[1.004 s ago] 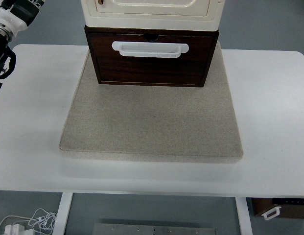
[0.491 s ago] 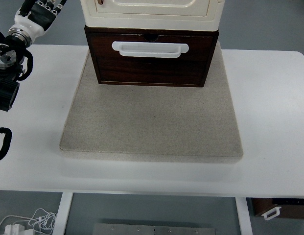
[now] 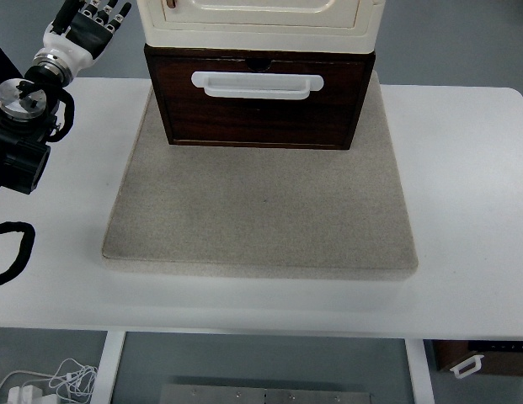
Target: Close the drawer under the combination cabinet
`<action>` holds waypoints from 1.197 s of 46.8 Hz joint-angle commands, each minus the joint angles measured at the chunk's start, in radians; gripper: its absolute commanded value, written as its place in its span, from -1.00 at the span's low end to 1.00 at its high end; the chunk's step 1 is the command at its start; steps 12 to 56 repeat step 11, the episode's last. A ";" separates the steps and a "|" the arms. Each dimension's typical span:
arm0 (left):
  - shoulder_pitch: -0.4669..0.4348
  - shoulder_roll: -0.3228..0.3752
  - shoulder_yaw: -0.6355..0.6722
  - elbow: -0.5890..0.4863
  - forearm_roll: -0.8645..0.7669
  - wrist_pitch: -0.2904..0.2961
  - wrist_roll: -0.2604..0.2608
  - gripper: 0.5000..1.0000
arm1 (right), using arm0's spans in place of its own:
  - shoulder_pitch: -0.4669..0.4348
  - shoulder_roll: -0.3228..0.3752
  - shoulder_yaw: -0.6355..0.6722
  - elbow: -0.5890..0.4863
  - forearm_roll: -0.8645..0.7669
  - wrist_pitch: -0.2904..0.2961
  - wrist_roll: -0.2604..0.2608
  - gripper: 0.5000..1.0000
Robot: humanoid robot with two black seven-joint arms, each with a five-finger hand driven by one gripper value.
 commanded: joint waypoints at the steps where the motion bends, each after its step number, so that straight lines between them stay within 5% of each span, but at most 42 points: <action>1: 0.000 -0.001 0.000 0.000 0.000 0.000 -0.005 0.99 | 0.000 0.000 -0.003 -0.001 0.000 0.000 0.000 0.81; 56: -0.002 -0.001 0.002 -0.002 0.005 0.000 -0.009 0.99 | 0.000 0.000 0.000 0.000 0.003 -0.001 0.000 0.81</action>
